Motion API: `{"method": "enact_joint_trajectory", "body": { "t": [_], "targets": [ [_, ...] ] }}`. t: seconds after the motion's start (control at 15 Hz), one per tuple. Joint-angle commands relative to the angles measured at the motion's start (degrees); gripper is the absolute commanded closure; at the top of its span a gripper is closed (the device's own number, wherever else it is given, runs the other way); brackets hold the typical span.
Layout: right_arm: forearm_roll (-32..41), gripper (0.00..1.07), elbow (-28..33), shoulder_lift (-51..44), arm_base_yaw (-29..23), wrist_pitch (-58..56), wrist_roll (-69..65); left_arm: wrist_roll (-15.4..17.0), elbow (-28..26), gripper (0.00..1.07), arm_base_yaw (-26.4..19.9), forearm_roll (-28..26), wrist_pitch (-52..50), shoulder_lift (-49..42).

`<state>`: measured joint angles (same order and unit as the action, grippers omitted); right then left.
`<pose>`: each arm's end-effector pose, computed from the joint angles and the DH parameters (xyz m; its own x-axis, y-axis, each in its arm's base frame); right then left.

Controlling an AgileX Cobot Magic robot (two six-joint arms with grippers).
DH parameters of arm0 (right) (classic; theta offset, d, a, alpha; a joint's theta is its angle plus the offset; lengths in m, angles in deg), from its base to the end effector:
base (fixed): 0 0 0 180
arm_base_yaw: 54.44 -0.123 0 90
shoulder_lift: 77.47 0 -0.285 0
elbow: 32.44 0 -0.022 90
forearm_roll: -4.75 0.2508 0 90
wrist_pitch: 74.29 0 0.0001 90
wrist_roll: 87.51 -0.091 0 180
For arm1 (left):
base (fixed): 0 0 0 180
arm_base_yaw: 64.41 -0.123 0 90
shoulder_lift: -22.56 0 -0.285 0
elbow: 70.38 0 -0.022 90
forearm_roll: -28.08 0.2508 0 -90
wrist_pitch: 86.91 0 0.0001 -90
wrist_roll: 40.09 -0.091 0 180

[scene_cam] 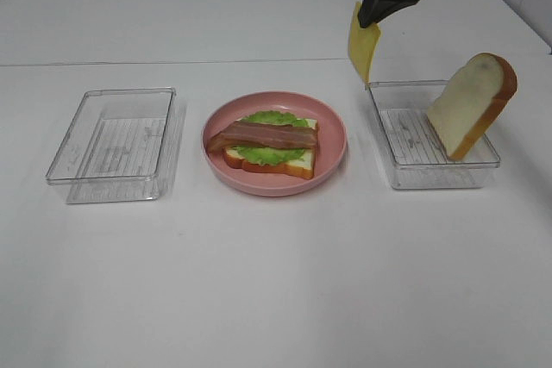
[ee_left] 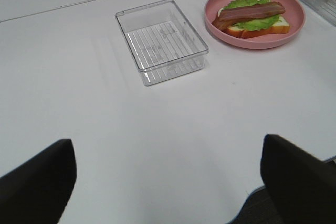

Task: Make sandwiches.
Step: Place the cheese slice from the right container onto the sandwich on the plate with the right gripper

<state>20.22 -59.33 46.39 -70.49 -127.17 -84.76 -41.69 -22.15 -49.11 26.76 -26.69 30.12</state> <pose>0.4332 0.1448 0.2749 -0.8607 -0.1284 -0.4927 -0.2770 0.9301 0.2414 -0.0060 -0.0002 0.2797 -0.4182 0.1315 -0.8988 0.2881 0.9576 0.0060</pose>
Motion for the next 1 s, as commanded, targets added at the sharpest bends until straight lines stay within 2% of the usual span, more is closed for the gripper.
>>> {"method": "enact_joint_trajectory", "body": {
  "t": [0.07, 0.33, 0.6, 1.0],
  "targets": [
    [12.3, 1.07, 0.1, -0.3, 0.0, -1.4, 6.9, 0.2, 0.3, 0.17, 0.0, 0.0, -0.6, -1.4],
    [25.8, 1.07, 3.4, -0.3, -0.9, -1.2, 14.9, 0.2, 0.3, 0.17, 0.0, 0.0, -0.6, -1.4],
    [26.9, 1.07, 4.5, 0.9, -7.0, 1.9, 15.9, 0.2, 0.3, 0.17, 0.0, 0.0, -0.6, -1.4],
    [33.2, 1.07, 4.5, 7.5, -10.7, 4.9, 16.2, 0.2, 0.3, 0.17, 0.0, 0.0, -0.6, -1.4]
  ]
}}
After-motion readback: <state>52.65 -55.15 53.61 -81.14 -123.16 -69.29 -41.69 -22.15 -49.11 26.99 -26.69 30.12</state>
